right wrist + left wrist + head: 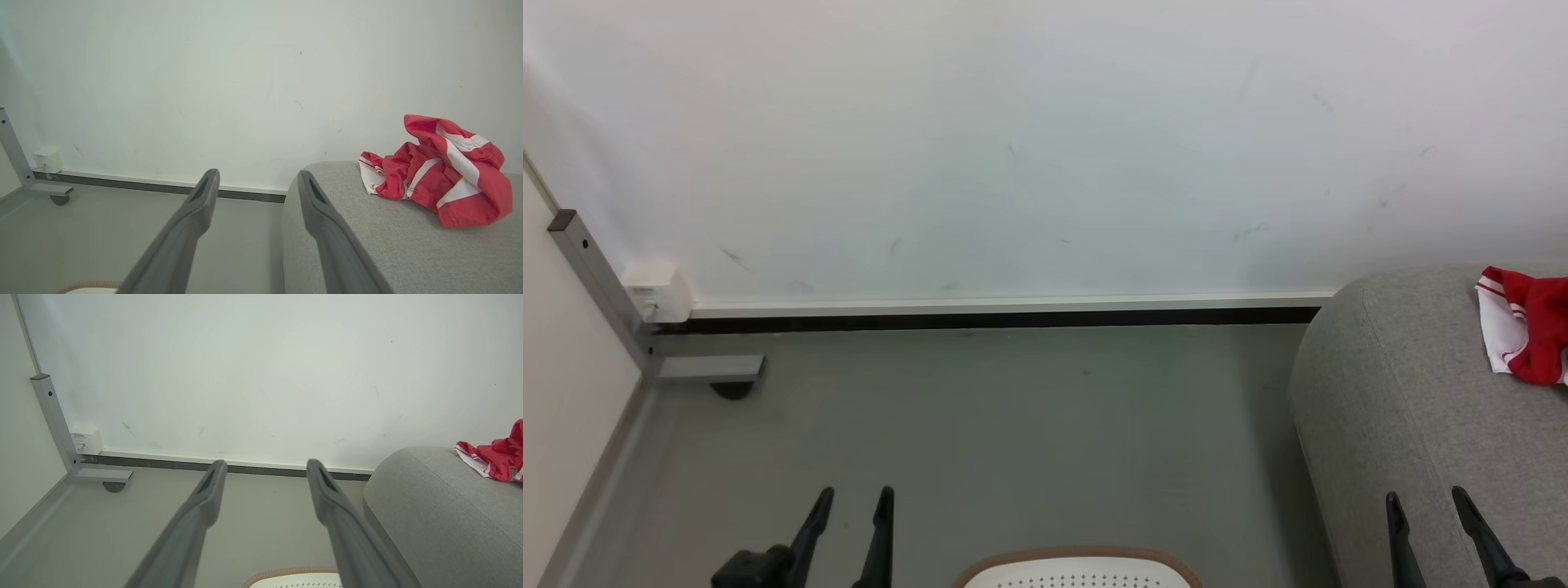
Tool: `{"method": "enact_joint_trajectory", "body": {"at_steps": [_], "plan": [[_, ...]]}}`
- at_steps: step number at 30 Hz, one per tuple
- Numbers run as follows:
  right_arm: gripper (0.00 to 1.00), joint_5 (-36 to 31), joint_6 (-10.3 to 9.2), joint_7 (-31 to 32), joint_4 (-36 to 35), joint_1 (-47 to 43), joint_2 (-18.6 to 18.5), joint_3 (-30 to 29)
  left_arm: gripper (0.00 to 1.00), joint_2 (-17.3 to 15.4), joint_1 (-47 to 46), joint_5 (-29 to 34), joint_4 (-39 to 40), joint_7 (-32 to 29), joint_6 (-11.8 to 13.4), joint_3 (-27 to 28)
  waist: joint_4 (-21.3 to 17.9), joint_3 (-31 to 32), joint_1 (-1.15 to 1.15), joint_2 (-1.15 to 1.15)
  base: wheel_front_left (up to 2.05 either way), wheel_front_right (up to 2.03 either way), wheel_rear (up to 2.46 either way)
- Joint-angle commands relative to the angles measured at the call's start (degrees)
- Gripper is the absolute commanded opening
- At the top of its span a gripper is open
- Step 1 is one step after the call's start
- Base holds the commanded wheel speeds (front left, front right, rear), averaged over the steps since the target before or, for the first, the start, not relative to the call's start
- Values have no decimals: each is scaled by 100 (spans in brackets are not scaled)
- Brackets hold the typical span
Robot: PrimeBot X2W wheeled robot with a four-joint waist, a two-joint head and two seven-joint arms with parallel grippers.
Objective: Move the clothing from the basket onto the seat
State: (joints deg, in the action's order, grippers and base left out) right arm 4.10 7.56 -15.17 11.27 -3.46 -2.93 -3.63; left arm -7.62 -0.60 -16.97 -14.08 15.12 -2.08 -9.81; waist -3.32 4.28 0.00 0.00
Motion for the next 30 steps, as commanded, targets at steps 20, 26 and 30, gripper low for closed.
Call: {"method": "enact_joint_trajectory", "body": {"at_steps": [20, 26, 30], "plan": [[100, 84, -15, 5, 61, 100, -1, -20, 100, 183, -61, 395, -245, 4, -247, 245, 40, -27, 0, 0, 0, 0, 0], [100, 92, -15, 5, 64, 106, -1, -27, 100, 208, -72, 463, -313, 3, -283, 268, 35, -21, 0, 0, 0, 0, 0], [0, 94, 0, 6, 167, 25, 21, -25, 0, 222, 24, 370, -426, -7, -294, 209, 36, -17, 0, 0, 0, 0, 0]]}}
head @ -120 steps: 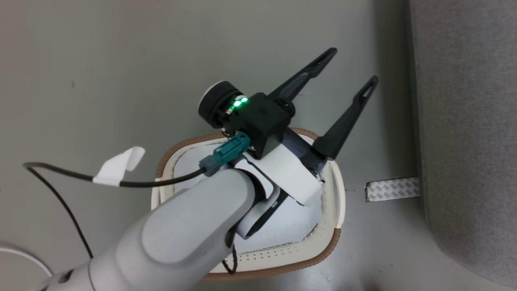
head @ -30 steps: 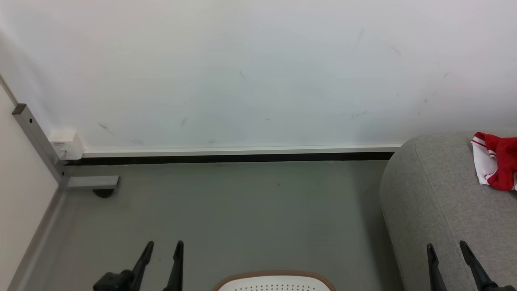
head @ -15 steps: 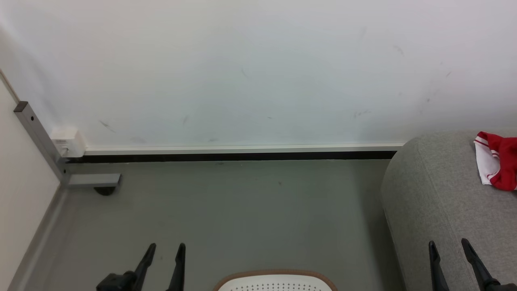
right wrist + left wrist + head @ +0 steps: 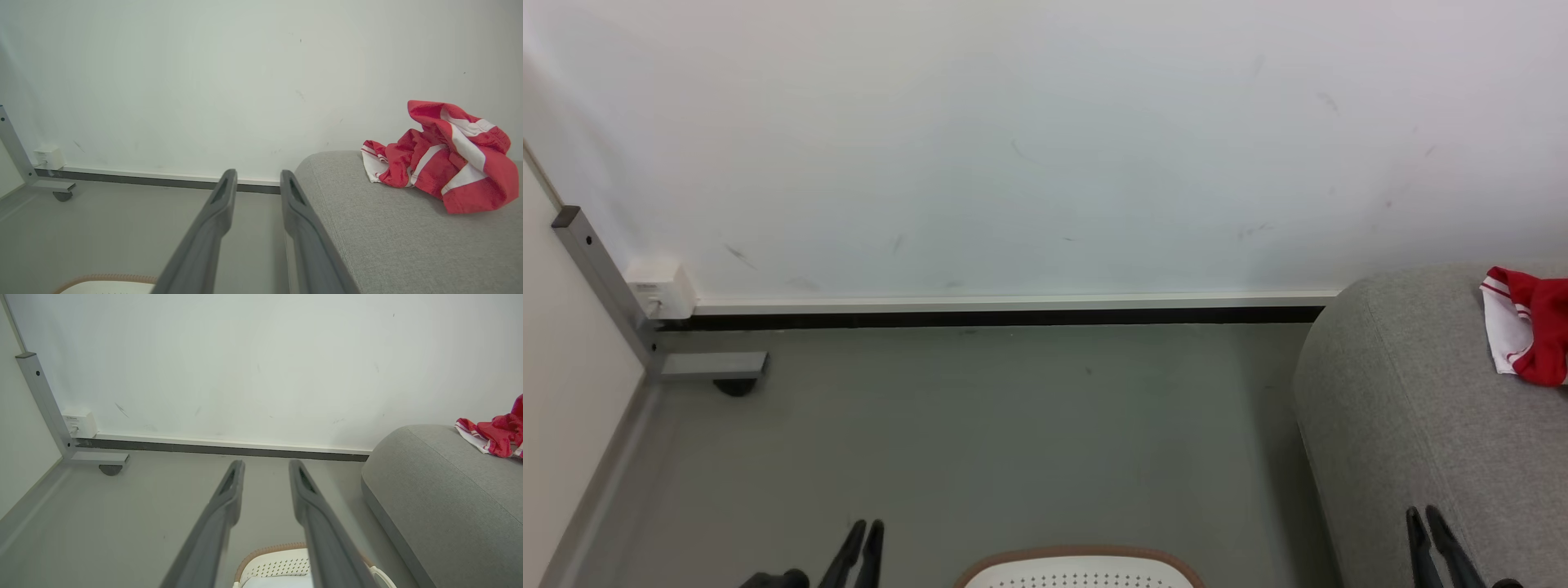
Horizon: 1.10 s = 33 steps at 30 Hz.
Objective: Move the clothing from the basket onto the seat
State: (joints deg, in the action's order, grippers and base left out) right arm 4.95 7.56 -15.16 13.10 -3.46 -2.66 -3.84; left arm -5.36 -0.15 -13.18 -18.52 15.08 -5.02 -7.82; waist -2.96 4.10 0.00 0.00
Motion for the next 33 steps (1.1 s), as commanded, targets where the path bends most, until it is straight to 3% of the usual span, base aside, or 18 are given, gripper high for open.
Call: {"method": "enact_joint_trajectory", "body": {"at_steps": [1, 33], "plan": [[0, 75, 0, 36, 21, 38, 0, -26, 0, 2, -27, -72, -9, -33, -3, 33, 2, -3, 0, 0, 0, 0, 0], [0, 3436, -4, 856, 17, 412, -18, -114, 0, 94, -268, -3113, 188, -856, -101, 574, 77, -112, 0, 0, 0, 0, 0]]}}
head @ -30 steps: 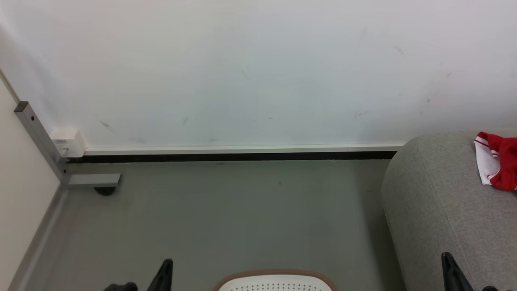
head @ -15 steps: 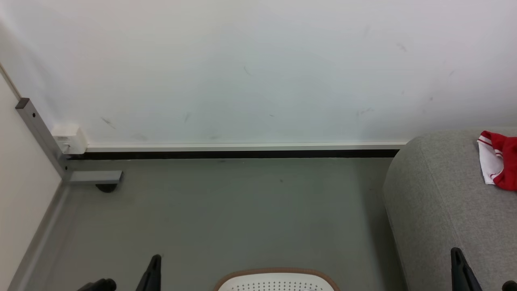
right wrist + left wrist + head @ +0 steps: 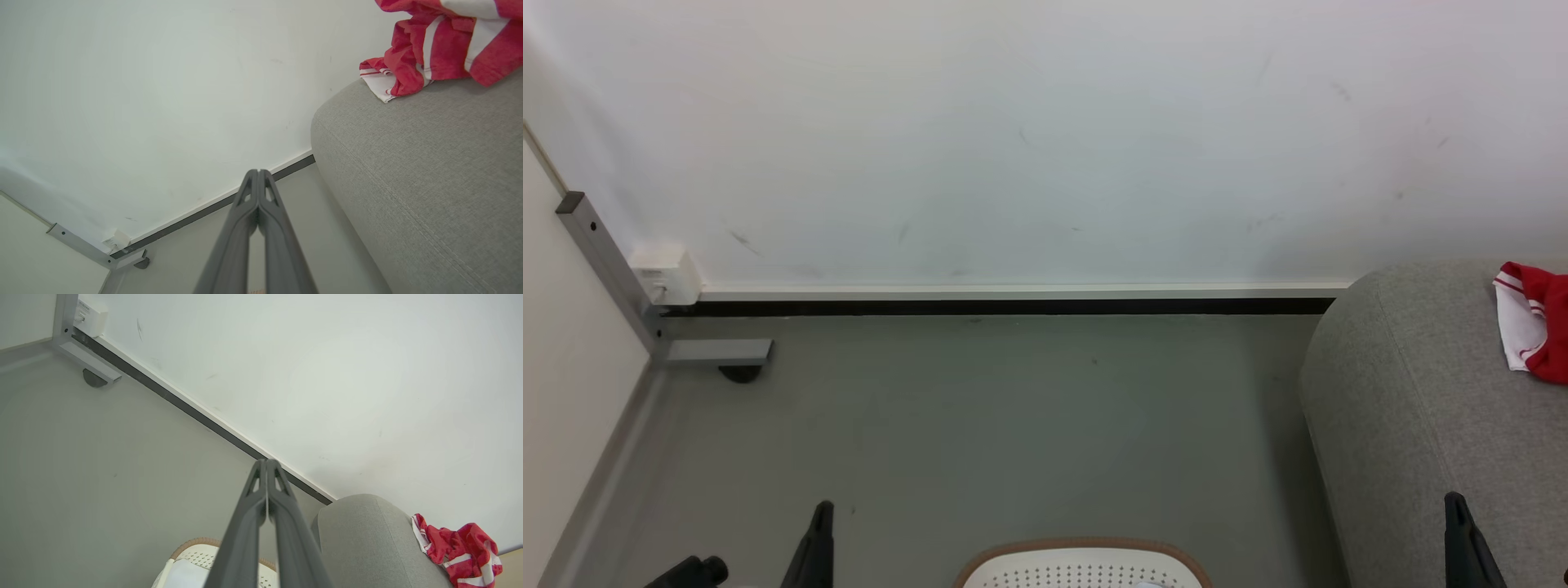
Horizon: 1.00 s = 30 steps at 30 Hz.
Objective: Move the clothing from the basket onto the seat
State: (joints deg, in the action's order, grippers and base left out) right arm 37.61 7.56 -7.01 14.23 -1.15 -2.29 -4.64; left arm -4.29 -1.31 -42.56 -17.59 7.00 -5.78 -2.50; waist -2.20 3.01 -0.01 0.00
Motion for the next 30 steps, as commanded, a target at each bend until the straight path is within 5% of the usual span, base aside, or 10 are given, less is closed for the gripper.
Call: {"method": "enact_joint_trajectory", "body": {"at_steps": [1, 30], "plan": [[0, 254, -4, 59, -95, 191, -56, -36, 0, -10, -158, -249, 100, -67, -27, 57, 4, -6, 0, 0, 0, 0, 0], [0, 2340, -7, 582, -76, 424, -69, -99, 0, 49, -309, -2144, 212, -589, -90, 402, 70, -101, 0, 0, 0, 0, 0]]}}
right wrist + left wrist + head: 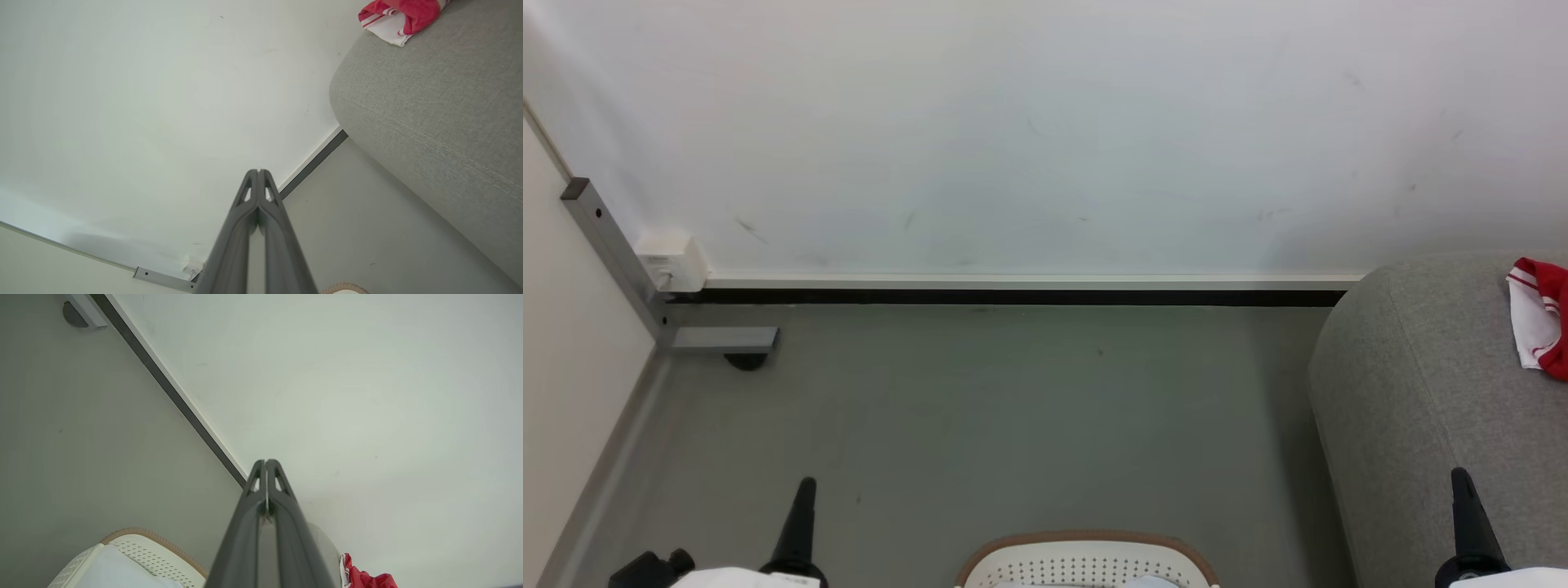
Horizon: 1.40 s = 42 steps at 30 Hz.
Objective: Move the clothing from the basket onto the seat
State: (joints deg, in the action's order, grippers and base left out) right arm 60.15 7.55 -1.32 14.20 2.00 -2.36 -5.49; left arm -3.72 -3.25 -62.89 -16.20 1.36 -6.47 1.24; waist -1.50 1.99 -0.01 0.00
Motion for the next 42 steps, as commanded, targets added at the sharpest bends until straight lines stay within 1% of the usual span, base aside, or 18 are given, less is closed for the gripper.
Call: {"method": "enact_joint_trajectory", "body": {"at_steps": [1, 22, 42], "plan": [[0, 150, -5, 29, -72, 112, -63, -16, 0, -5, -119, -175, 76, -37, -21, 40, 3, -3, 0, 0, 0, 0, 0], [0, 1388, -8, 336, -57, 258, -70, -56, 0, 28, -205, -1290, 136, -338, -60, 246, 52, -75, 1, 0, 0, 0, 0], [0, 2367, -10, 586, -43, 370, -72, -90, 0, 54, -264, -2172, 181, -598, -92, 406, 99, -143, 1, 0, 0, 0, 0]]}}
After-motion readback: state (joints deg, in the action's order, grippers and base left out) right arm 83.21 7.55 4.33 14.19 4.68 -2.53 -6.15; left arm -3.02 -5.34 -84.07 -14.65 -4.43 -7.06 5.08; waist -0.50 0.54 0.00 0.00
